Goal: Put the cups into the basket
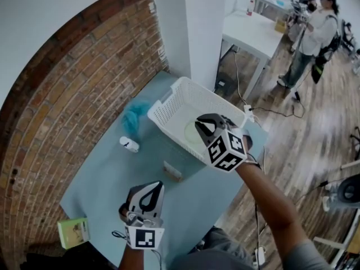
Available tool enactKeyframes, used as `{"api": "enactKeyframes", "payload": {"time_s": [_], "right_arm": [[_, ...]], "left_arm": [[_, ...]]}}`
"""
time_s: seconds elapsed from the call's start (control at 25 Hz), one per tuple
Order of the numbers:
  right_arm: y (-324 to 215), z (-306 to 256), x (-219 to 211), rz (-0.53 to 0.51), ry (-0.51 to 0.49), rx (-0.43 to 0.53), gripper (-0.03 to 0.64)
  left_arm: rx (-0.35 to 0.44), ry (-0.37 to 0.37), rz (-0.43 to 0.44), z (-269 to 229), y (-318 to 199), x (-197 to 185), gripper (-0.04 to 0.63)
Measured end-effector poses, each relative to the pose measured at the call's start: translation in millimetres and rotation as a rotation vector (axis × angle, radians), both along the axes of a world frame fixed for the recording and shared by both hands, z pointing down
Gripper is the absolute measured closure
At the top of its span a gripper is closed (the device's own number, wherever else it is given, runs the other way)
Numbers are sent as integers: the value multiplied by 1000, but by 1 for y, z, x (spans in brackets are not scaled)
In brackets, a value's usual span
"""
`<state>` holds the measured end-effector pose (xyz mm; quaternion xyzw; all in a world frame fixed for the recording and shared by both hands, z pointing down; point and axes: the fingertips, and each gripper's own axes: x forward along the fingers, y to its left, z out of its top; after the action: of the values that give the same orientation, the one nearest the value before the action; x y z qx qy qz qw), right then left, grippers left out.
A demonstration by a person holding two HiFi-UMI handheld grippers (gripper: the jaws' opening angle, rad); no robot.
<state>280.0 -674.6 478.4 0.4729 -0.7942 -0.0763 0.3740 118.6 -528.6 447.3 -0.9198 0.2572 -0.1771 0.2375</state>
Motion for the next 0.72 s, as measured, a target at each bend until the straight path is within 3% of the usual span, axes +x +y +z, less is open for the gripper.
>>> {"api": "enactKeyframes", "payload": {"time_s": [0.72], "right_arm": [[-64,88,39,28,42,-127,584]], "left_arm": [[-84,-7,19,49,-42,25,594]]}}
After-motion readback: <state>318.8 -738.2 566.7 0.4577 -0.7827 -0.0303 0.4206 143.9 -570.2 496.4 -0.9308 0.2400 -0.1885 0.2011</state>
